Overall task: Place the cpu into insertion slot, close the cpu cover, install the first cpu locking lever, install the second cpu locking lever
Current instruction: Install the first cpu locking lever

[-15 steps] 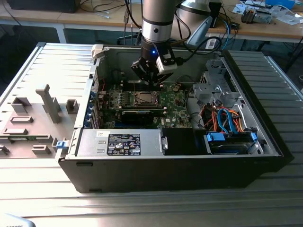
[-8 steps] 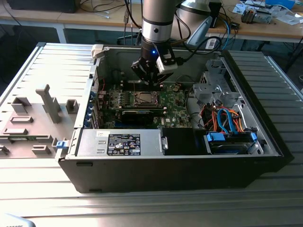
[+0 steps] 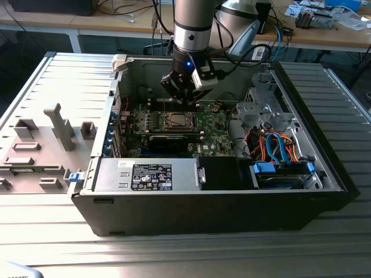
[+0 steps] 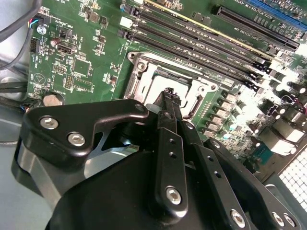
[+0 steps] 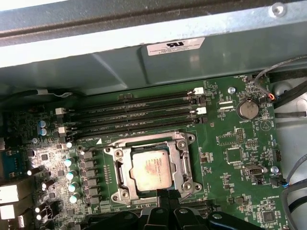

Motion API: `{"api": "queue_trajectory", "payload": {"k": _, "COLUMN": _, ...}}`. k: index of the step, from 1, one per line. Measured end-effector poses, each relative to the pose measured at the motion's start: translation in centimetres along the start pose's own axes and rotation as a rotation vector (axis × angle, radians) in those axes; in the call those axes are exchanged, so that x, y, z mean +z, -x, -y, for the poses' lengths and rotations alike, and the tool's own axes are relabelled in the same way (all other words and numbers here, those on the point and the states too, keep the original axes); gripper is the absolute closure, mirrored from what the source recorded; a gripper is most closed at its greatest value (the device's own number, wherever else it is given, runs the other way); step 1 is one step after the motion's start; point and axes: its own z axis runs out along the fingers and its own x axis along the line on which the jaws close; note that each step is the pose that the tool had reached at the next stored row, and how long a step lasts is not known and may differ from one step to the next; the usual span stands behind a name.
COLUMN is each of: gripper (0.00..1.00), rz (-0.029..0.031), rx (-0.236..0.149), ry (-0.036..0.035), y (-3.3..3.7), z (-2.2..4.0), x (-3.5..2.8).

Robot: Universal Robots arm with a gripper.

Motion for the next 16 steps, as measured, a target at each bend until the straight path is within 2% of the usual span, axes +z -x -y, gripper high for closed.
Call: {"api": "queue_trajectory", "payload": {"k": 16, "gripper": 0.89, "rz": 0.0007, "rx": -0.019, "ry": -0.0002, "y": 0.0, "z": 0.0, "x": 0.0}}
